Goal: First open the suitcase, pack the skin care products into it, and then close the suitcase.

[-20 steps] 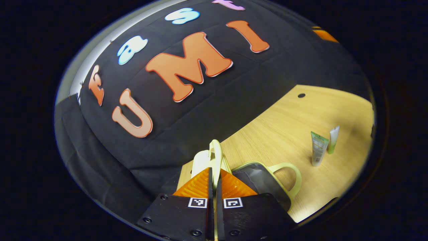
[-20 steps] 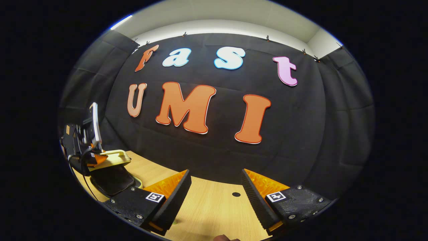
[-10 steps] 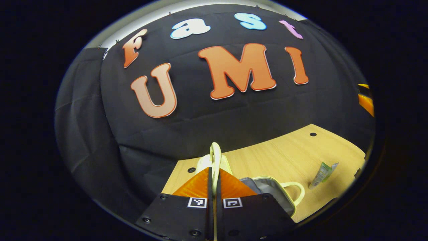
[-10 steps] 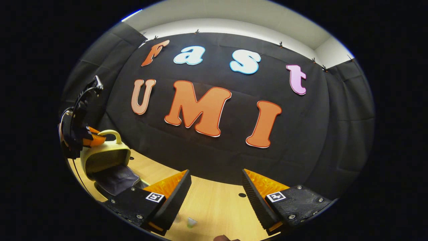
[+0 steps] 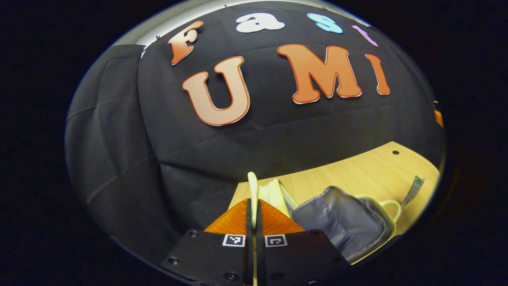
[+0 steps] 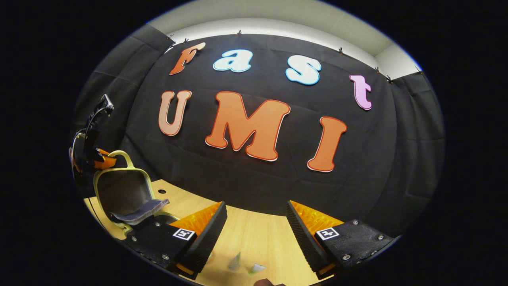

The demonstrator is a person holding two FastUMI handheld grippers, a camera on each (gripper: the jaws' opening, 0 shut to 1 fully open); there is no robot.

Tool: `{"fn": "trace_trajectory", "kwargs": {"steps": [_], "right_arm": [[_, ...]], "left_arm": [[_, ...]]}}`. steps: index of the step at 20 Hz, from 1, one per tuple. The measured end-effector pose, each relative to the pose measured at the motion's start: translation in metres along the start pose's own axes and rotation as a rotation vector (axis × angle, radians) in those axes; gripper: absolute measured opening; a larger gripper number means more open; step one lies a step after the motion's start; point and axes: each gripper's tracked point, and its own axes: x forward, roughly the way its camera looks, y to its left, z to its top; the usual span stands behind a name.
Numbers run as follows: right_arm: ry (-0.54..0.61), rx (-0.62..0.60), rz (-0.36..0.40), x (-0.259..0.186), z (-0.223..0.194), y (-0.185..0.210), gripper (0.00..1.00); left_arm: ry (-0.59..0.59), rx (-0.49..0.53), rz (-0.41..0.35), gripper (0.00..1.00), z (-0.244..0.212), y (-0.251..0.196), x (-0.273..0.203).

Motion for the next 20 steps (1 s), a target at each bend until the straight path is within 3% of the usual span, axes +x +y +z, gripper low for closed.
{"fn": "trace_trajectory", "kwargs": {"steps": [6,13,14,16,20], "right_arm": [[0.013,-0.003,-0.003,0.007,0.002,0.026,0.95],[0.040,-0.014,-0.016,0.013,-0.003,0.029,0.95],[0.044,-0.018,-0.018,0.013,-0.007,0.028,0.95],[0.053,-0.029,-0.020,0.012,-0.011,0.025,0.95],[0.064,-0.045,-0.023,0.011,-0.018,0.016,0.95]], "left_arm": [[0.145,-0.124,0.045,0.04,-0.046,0.021,0.001],[0.283,-0.212,0.077,0.05,-0.091,0.025,0.000],[0.303,-0.208,0.118,0.04,-0.097,0.032,-0.002],[0.354,-0.185,0.171,0.14,-0.109,0.039,-0.006],[0.281,-0.220,0.129,0.18,-0.083,0.019,-0.003]]}}
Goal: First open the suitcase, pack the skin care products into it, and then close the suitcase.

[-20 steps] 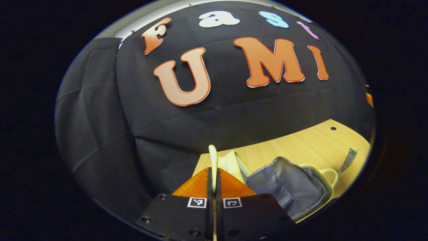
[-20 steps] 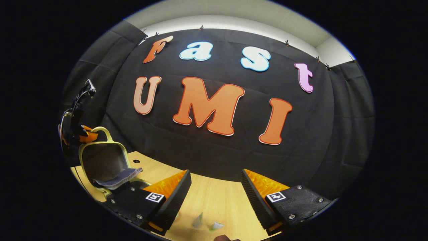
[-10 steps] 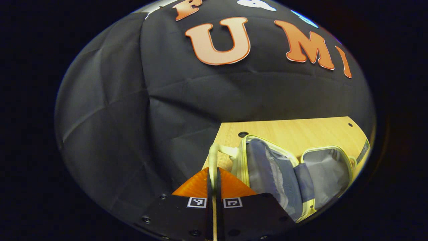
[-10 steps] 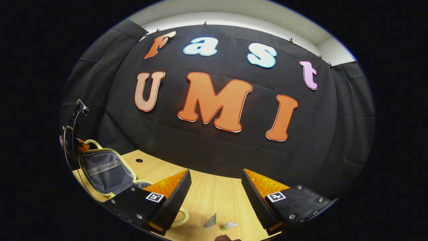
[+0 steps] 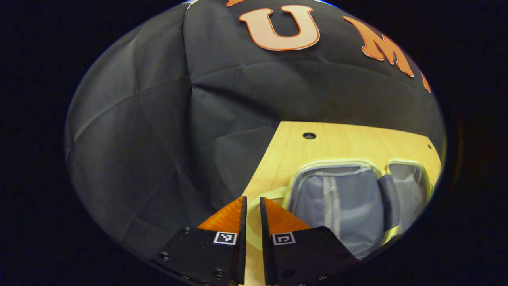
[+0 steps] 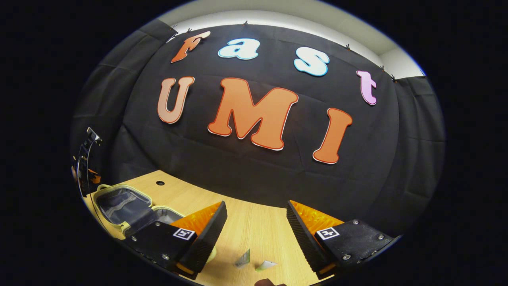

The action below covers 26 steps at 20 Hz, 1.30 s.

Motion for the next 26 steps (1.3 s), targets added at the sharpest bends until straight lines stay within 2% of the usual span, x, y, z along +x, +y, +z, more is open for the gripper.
{"fn": "trace_trajectory", "kwargs": {"steps": [5,6,7,9,11,15,18,21,26], "right_arm": [[0.005,0.009,0.007,0.002,-0.009,-0.012,0.95],[0.010,0.009,0.010,0.001,-0.014,-0.015,0.96],[0.015,0.009,0.012,0.000,-0.018,-0.017,0.95],[0.024,0.006,0.013,-0.002,-0.026,-0.027,0.96],[0.032,0.004,0.009,-0.006,-0.032,-0.037,0.96],[0.049,0.004,-0.004,-0.012,-0.041,-0.060,0.95],[0.061,-0.006,-0.021,-0.019,-0.048,-0.080,0.95],[0.072,-0.035,-0.039,-0.026,-0.055,-0.096,0.96],[0.098,0.014,-0.040,-0.035,-0.065,-0.114,0.95]], "left_arm": [[-0.150,0.019,-0.109,0.62,0.046,-0.078,-0.050],[-0.172,0.035,-0.135,0.65,0.051,-0.099,-0.058],[-0.194,0.061,-0.163,0.76,0.057,-0.119,-0.066],[-0.225,0.110,-0.221,0.87,0.059,-0.160,-0.084],[-0.258,0.145,-0.270,0.90,0.059,-0.199,-0.098],[-0.252,0.219,-0.422,0.98,0.032,-0.290,-0.128],[-0.275,0.253,-0.478,0.98,0.020,-0.344,-0.148],[-0.277,0.314,-0.574,0.99,0.003,-0.403,-0.167],[-0.275,0.401,-0.699,0.98,-0.023,-0.480,-0.183]]}}
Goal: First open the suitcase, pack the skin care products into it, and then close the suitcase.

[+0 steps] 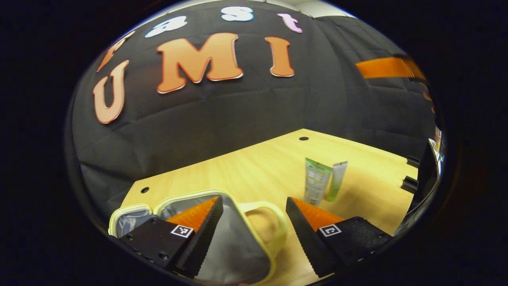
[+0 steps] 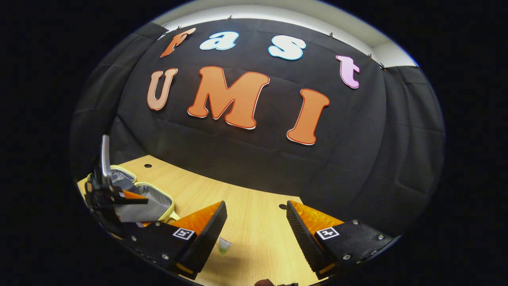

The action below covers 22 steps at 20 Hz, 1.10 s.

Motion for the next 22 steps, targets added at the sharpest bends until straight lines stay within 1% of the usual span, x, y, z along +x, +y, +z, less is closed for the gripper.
{"fn": "trace_trajectory", "kwargs": {"steps": [2,5,9,12,13,15,16,17,19,21,22], "right_arm": [[0.005,-0.010,-0.018,-0.001,-0.004,-0.010,0.95],[0.011,-0.013,-0.038,-0.002,-0.007,-0.023,0.96],[0.022,-0.024,-0.053,-0.001,-0.008,-0.036,0.96],[0.026,-0.031,-0.056,0.003,-0.008,-0.042,0.96],[0.029,-0.032,-0.056,0.004,-0.008,-0.043,0.96],[0.037,-0.034,-0.058,0.006,-0.012,-0.046,0.96],[0.045,-0.022,-0.053,0.007,-0.014,-0.046,0.96],[0.052,-0.003,-0.045,0.008,-0.016,-0.046,0.96],[0.070,0.025,-0.040,0.010,-0.025,-0.046,0.95],[0.095,0.031,-0.035,0.012,-0.037,-0.049,0.96],[0.108,0.034,-0.033,0.013,-0.044,-0.050,0.96]], "left_arm": [[0.005,0.023,-0.051,0.98,0.000,-0.026,0.013],[0.026,0.047,-0.109,0.99,-0.005,-0.058,0.029],[0.058,0.052,-0.150,0.98,-0.020,-0.085,0.056],[0.075,0.043,-0.161,0.98,-0.027,-0.097,0.076],[0.076,0.039,-0.169,0.92,-0.028,-0.100,0.082],[0.080,0.042,-0.171,0.83,-0.028,-0.105,0.092],[0.084,0.040,-0.174,0.77,-0.029,-0.106,0.096],[0.091,0.033,-0.179,0.74,-0.030,-0.109,0.099],[0.086,0.008,-0.191,0.51,-0.029,-0.112,0.101],[0.100,-0.013,-0.185,0.45,-0.026,-0.110,0.098],[0.102,-0.023,-0.175,0.41,-0.025,-0.106,0.096]]}}
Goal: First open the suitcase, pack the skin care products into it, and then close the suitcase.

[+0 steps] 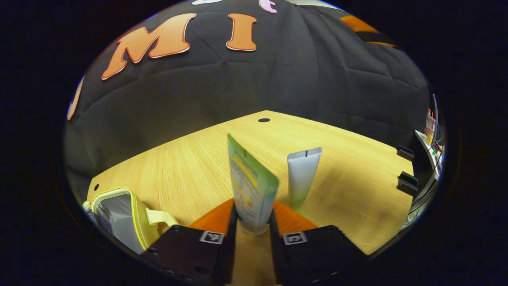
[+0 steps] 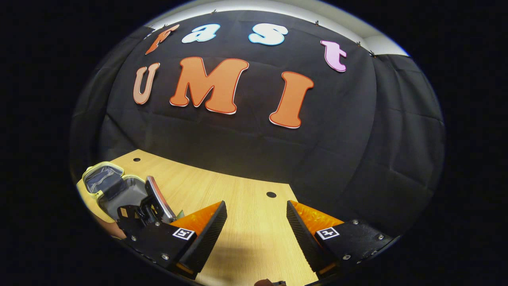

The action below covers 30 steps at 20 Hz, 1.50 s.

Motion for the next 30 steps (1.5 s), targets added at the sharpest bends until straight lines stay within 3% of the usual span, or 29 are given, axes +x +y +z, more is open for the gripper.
{"fn": "trace_trajectory", "kwargs": {"steps": [1,8,15,22,28,30], "right_arm": [[0.015,0.004,0.005,0.001,-0.008,-0.001,0.96],[0.079,0.008,0.102,0.009,-0.053,0.016,0.96],[0.149,0.051,0.277,0.030,-0.099,0.058,0.96],[0.241,-0.029,0.440,0.055,-0.149,0.097,0.96],[0.294,-0.101,0.577,0.071,-0.184,0.126,0.88],[0.310,-0.098,0.609,0.079,-0.192,0.136,0.73]], "left_arm": [[0.000,-0.016,0.006,0.36,0.003,0.001,-0.003],[-0.065,-0.110,0.087,0.38,0.056,0.027,-0.043],[-0.100,-0.130,0.238,0.38,0.091,0.067,-0.096],[-0.062,-0.166,0.419,0.38,0.082,0.107,-0.161],[-0.019,-0.204,0.560,0.38,0.069,0.122,-0.204],[-0.005,-0.215,0.587,0.38,0.065,0.123,-0.211]]}}
